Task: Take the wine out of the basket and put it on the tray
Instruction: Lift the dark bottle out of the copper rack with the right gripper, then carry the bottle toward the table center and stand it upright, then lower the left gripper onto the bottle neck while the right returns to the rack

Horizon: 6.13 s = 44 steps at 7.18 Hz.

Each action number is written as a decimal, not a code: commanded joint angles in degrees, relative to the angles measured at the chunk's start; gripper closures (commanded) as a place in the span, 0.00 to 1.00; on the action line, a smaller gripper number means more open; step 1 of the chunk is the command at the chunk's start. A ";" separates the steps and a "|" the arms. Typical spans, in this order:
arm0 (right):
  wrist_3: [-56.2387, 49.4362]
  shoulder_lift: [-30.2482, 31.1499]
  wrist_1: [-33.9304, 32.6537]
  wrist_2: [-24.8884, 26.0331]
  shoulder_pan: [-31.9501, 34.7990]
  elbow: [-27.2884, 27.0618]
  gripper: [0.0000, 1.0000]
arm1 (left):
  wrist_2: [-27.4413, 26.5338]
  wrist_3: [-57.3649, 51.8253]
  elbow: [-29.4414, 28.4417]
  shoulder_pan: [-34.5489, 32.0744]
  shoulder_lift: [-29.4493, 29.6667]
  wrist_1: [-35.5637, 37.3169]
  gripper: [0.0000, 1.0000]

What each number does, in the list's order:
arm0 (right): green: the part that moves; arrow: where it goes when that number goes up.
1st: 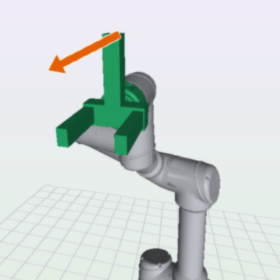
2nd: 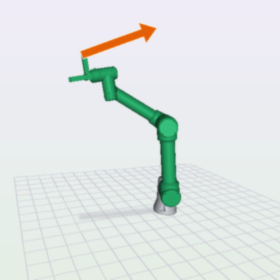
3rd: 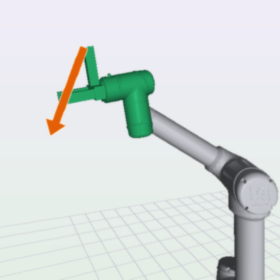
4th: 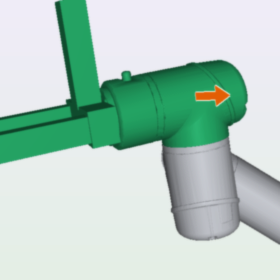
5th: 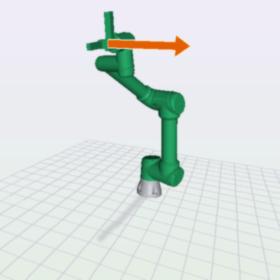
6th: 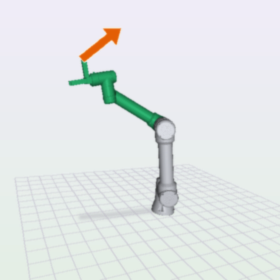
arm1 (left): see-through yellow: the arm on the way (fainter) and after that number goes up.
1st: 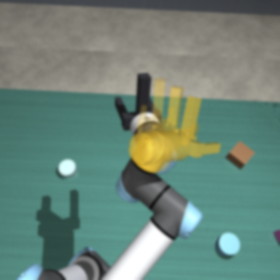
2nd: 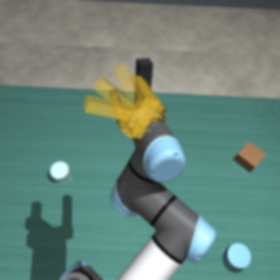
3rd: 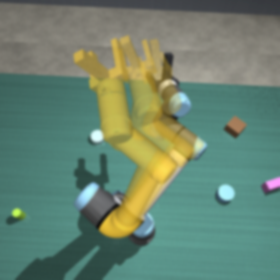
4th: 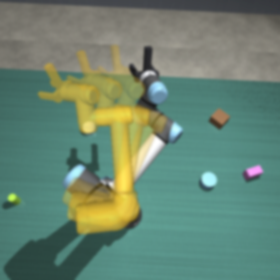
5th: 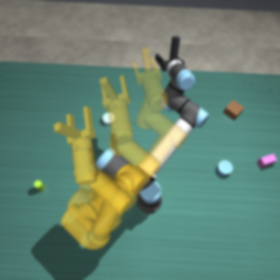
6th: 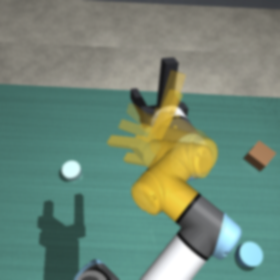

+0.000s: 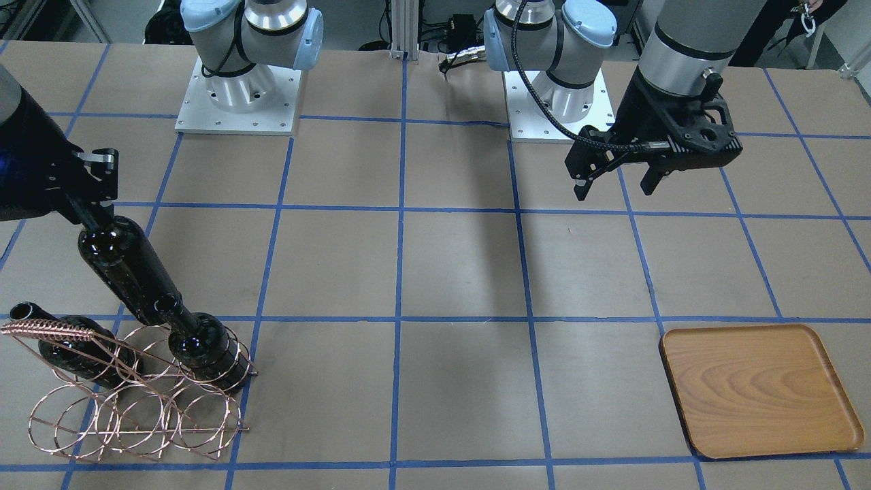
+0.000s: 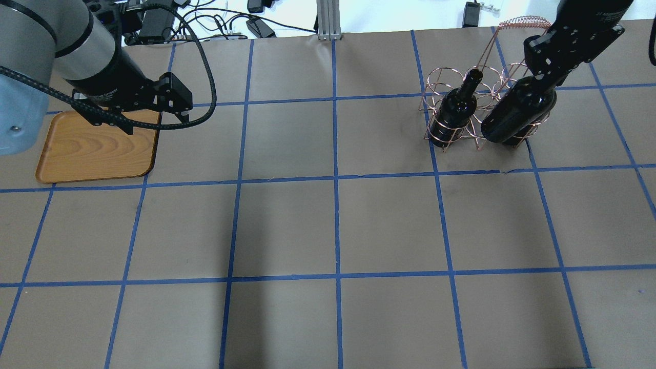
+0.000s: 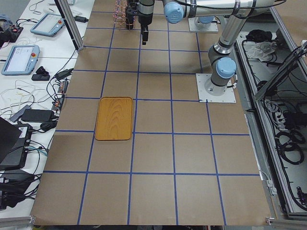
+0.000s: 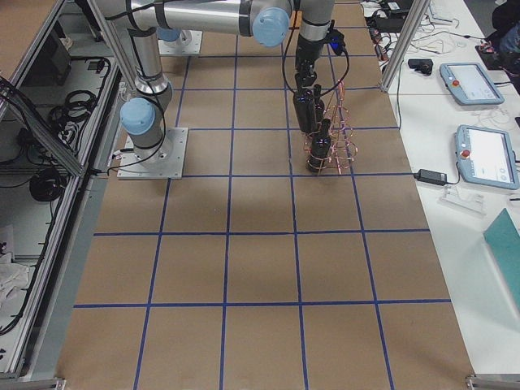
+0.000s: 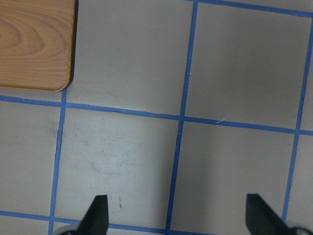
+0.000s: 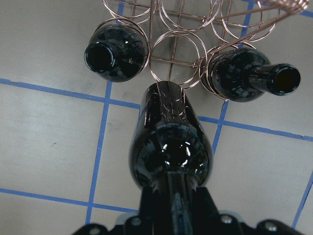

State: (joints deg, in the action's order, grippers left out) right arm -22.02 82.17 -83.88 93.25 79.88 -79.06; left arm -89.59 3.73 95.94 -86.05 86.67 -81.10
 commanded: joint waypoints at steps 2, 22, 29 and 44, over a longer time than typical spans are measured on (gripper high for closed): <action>0.31 1.24 4.50 -0.96 0.63 0.49 1.00 | -0.06 -0.21 -0.22 0.26 -0.01 0.07 0.00; 51.55 -8.26 -17.46 -7.03 38.25 -5.67 0.00 | 1.60 -4.43 -1.63 0.44 -3.00 -9.96 0.00; 35.74 1.24 -11.57 -2.89 18.06 -5.66 0.00 | 2.29 5.92 -2.59 -9.71 0.77 -6.26 0.00; 21.93 5.97 -4.02 -2.81 9.77 -7.24 0.00 | 1.87 18.94 -3.65 -23.55 15.19 2.08 0.14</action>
State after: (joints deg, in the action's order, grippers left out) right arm -0.13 86.71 -89.03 90.50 89.65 -86.31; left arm -87.72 22.29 92.14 -109.60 101.60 -79.88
